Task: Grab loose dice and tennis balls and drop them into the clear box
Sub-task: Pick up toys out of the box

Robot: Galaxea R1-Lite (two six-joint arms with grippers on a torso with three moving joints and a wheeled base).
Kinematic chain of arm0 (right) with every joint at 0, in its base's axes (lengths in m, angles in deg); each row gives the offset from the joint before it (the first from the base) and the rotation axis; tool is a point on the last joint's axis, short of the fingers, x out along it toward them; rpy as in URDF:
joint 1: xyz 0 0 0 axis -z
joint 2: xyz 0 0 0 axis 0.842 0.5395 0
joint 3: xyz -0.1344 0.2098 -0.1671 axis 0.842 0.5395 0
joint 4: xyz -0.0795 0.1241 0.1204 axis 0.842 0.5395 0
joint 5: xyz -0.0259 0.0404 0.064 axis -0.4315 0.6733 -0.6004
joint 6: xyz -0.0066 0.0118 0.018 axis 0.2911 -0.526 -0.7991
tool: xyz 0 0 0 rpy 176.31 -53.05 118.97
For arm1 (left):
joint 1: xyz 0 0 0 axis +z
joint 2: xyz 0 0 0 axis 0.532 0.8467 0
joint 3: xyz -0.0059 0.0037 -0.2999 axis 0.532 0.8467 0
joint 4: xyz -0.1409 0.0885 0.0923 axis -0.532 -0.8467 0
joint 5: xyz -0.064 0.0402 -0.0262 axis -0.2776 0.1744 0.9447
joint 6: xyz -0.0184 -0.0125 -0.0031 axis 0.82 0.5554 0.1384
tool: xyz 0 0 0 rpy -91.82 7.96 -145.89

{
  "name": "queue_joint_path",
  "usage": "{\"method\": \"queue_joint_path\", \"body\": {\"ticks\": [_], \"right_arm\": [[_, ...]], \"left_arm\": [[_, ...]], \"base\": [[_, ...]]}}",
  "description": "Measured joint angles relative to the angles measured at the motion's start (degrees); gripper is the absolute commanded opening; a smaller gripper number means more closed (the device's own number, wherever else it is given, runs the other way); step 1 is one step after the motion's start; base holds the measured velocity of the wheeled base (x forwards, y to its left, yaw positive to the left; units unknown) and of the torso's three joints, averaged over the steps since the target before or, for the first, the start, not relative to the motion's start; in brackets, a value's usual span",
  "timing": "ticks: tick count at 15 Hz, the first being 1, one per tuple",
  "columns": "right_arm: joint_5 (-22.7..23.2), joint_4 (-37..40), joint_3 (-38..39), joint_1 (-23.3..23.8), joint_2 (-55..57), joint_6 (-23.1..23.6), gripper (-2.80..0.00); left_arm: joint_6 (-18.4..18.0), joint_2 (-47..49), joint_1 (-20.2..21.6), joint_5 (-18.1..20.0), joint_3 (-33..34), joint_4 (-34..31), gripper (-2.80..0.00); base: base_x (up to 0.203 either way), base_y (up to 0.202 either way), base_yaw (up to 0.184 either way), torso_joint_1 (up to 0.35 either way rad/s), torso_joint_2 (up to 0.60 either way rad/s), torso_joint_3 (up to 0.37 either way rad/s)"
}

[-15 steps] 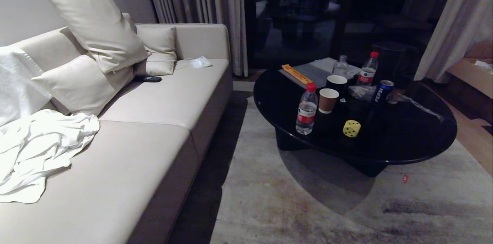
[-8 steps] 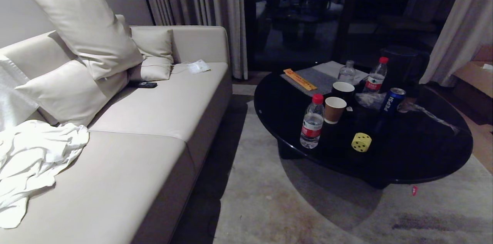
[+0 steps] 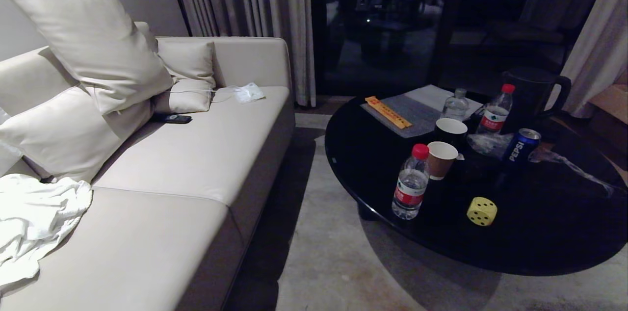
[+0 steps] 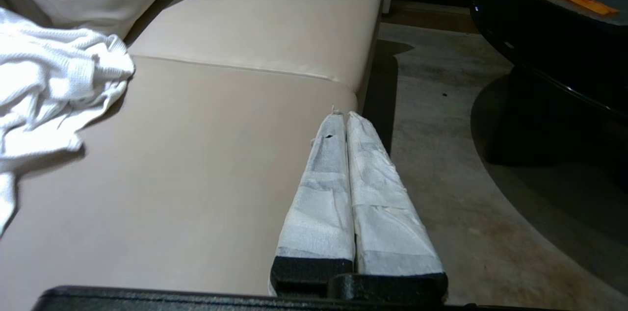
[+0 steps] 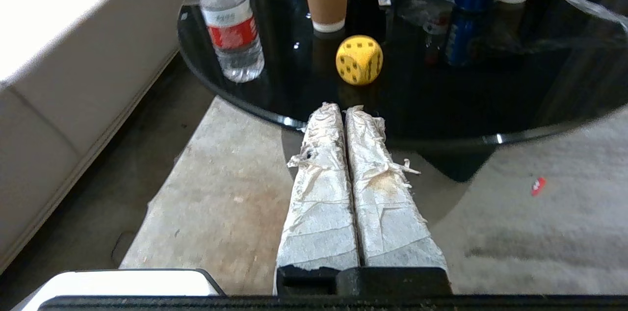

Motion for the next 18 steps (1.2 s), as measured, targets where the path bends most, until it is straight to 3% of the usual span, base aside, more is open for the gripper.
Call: {"method": "queue_joint_path", "body": {"ticks": [5, 12, 18], "right_arm": [[-0.02, 0.00, 0.00, -0.02, 0.00, 0.02, -2.80], [-0.02, 0.02, 0.00, 0.00, 0.00, 0.10, -2.80], [-0.02, 0.00, 0.00, -0.02, 0.00, 0.05, -2.80]], "left_arm": [[-0.17, 0.00, 0.00, 0.00, 0.00, 0.02, -2.80], [-0.20, 0.00, 0.00, 0.02, 0.00, 0.02, -2.80], [0.33, 0.00, 0.02, -0.06, 0.00, 0.02, -2.80]], "base": [[0.012, 0.000, -0.001, 0.000, 0.00, 0.000], [-0.003, 0.007, -0.124, 0.003, 0.00, 0.003], [0.010, 0.000, 0.000, 0.000, 0.00, 0.000]]}}
